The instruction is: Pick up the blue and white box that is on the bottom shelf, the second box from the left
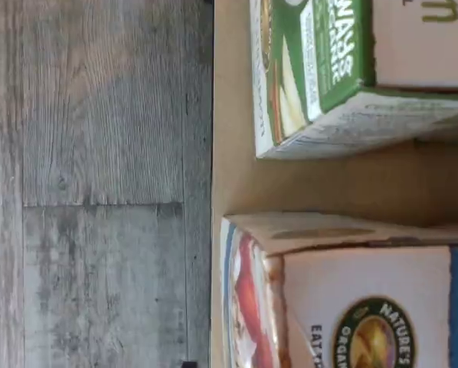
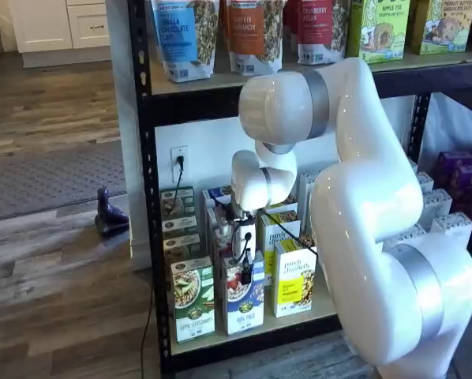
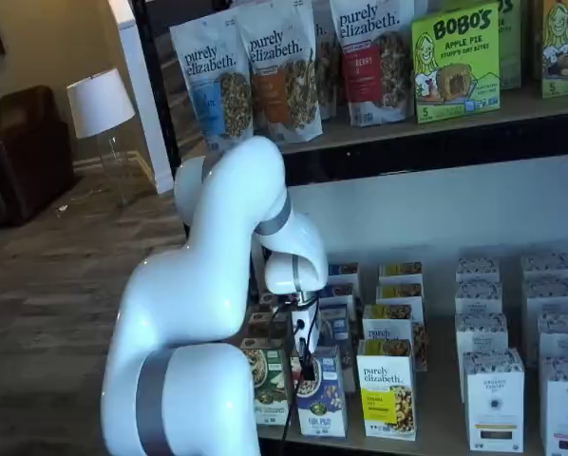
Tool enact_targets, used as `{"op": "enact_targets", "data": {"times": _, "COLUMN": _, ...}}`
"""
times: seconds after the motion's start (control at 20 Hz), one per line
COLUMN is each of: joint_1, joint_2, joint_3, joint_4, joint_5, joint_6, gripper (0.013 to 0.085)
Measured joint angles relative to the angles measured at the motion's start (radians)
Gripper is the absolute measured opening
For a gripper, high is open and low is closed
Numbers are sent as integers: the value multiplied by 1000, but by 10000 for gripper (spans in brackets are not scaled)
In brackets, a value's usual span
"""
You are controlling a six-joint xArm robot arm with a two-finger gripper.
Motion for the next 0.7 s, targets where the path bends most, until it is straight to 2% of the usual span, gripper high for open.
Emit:
{"op": "enact_targets", "data": {"times": 0.35, "joint_1": -2, "joint_2": 4, "joint_3": 7, "joint_4": -23, "joint_5": -10, "joint_6": 18, "gripper": 850}}
{"op": "enact_targets", "data": {"times": 0.6, "joint_1": -5, "joint_2": 1, "joint_3": 15, "joint_4": -15, "joint_5": -16, "joint_6": 8, "gripper": 850}}
{"op": "enact_targets", "data": {"times": 0.65, "joint_1": -6, "joint_2": -1, "joint_3": 17, "joint_4": -7, "joint_5": -17, "joint_6": 0, "gripper": 810}}
{"op": "enact_targets", "data": {"times": 0.7, "joint_1": -6, "joint_2": -1, "joint_3": 19, "joint_4": -4, "joint_5": -20, "joint_6": -3, "gripper": 810}}
